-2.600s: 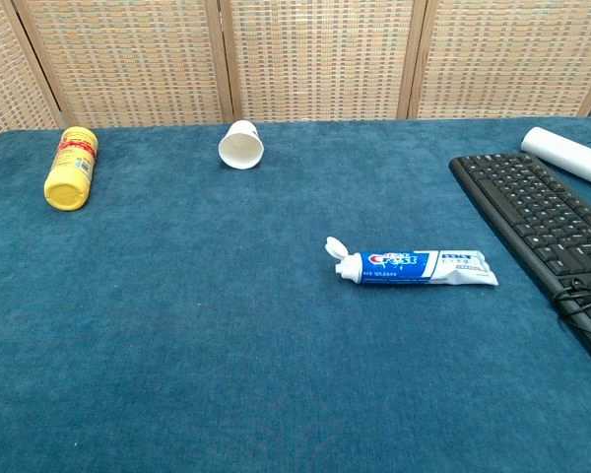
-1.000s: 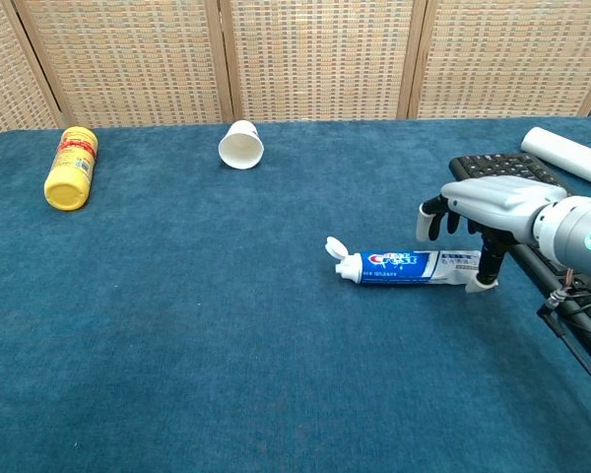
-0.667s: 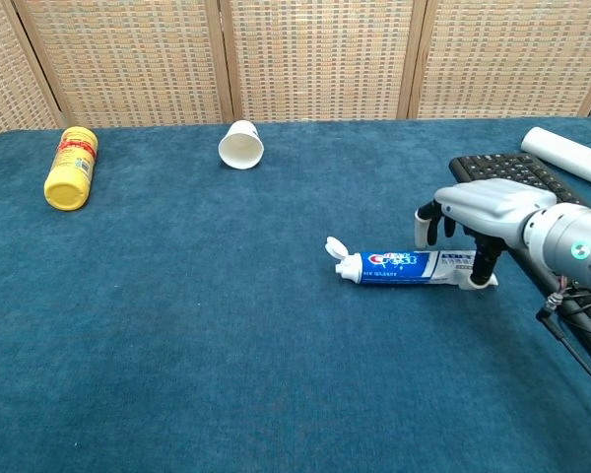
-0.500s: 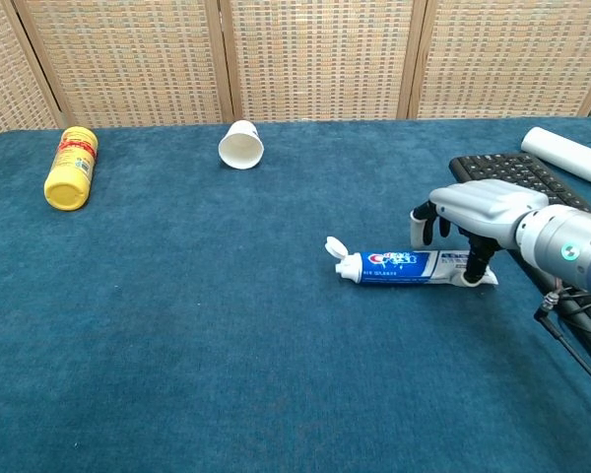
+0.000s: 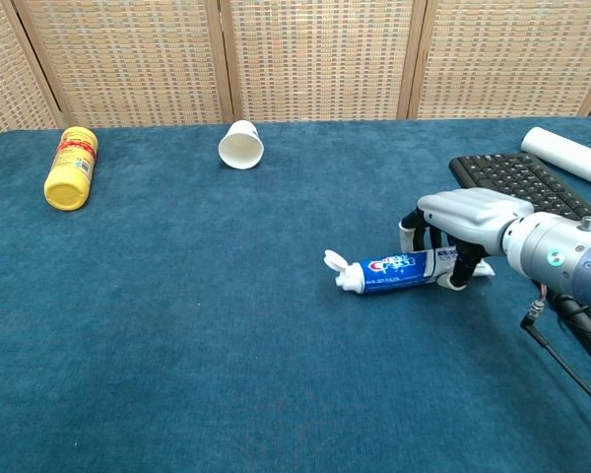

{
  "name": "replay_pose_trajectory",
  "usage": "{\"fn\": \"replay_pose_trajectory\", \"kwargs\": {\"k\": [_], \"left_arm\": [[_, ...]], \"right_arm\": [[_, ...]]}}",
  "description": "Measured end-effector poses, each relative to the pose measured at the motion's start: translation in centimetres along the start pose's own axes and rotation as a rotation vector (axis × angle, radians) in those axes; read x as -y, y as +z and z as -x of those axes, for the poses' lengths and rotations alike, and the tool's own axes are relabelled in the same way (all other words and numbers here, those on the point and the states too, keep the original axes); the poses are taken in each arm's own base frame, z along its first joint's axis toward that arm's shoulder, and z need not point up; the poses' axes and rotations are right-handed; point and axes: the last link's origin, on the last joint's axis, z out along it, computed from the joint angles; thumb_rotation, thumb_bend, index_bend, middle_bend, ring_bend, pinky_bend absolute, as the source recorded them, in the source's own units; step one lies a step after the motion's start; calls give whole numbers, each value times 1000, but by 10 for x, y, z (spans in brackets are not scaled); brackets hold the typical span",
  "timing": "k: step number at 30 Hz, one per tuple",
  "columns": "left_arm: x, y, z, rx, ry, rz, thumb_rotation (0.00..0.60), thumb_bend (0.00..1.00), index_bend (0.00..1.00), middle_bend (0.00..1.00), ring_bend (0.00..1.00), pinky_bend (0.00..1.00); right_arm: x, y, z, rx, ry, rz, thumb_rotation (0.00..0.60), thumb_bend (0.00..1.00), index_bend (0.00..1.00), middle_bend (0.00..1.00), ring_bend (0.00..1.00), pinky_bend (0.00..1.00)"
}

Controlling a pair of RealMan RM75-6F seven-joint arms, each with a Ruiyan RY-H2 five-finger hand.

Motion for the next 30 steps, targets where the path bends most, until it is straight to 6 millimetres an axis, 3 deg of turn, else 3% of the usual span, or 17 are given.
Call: {"fn": "replay_pose_trajectory", "kwargs": {"k": [4, 10, 19, 24, 26, 30], "left_arm": [[1, 0, 0, 4, -3, -1, 600, 0, 0, 0, 0, 0], [0, 4, 2, 19, -22, 8, 600, 0, 0, 0, 0, 0], [-16, 25, -4, -10, -187, 148, 600, 0, 0, 0, 0, 0], [-45, 49, -15, 0, -294, 305, 594, 0, 0, 0, 0, 0], [-66, 68, -20, 8, -350, 381, 554, 0, 0, 0, 0, 0], [-107, 100, -24, 24, -443, 500, 355, 0, 0, 0, 0, 0]], "right_arm": [[2, -1, -3, -29, 30, -14, 600, 653, 636, 631, 566, 606], [7, -5, -13, -54, 76, -41, 600, 785, 666, 658, 596, 645], [21, -5, -48, -97, 103, -82, 600, 803, 687, 677, 614, 665], [32, 4, -60, -101, 107, -91, 600, 807, 688, 678, 615, 665], [39, 11, -66, -97, 134, -90, 600, 808, 689, 679, 618, 671], [55, 23, -77, -86, 199, -85, 600, 810, 692, 683, 622, 688]]}}
